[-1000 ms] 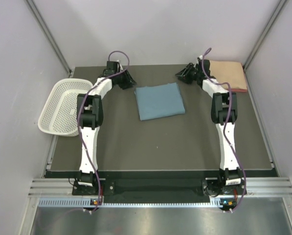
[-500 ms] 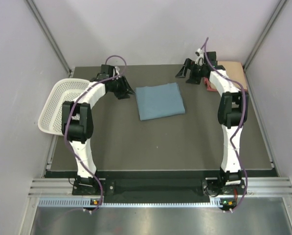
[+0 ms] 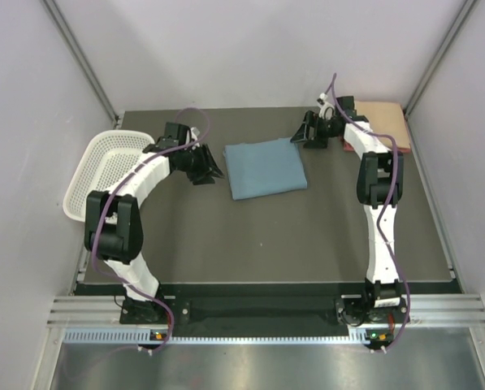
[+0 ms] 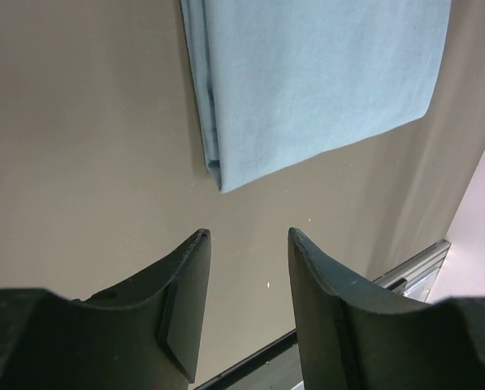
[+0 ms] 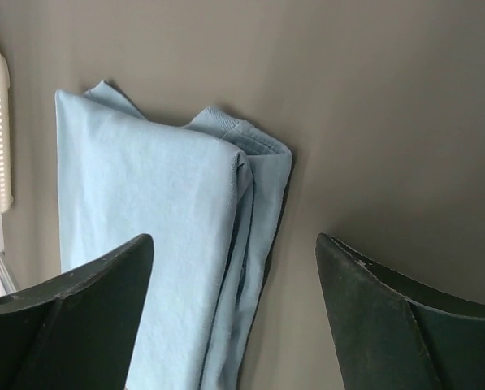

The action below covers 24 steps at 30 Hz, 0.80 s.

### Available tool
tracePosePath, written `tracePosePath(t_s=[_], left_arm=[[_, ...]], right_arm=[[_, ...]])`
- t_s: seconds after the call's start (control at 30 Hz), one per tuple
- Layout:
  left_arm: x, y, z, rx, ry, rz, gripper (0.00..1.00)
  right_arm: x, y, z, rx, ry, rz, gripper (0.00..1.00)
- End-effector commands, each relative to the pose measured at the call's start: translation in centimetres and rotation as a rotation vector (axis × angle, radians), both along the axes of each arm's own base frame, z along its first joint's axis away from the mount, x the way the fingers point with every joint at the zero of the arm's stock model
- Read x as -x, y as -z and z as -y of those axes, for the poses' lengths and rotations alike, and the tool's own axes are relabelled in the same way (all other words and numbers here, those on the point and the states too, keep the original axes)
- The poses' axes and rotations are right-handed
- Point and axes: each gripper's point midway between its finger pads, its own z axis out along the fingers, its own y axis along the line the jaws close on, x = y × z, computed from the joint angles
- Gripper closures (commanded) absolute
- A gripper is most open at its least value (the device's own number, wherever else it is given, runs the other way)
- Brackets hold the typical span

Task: Fold and stack the t-shirts
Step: Fold the tshirt

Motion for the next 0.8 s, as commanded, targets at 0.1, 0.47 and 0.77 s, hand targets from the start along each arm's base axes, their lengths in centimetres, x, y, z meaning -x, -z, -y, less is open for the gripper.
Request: tracePosePath(t_s=[0.1,0.47,0.77], left_arm=[[1.3,-2.0,-0.5,-0.001,0.010,0.048,0.52],[1.9,-1.8,-0.1,0.025,0.034,0.028,0.52],[2.7,-1.6,-0.5,0.039,0.041,0.016,0.52]], right_arm=[[-0.7,-0.5,0.6,-0.027,-0.059,0.064,0.25],[2.5,4.0,-4.2,-0.015,-0.112,-0.094,0.43],[2.3,6.7,-5.3,0.020,-0.036,-0.166,0.76]])
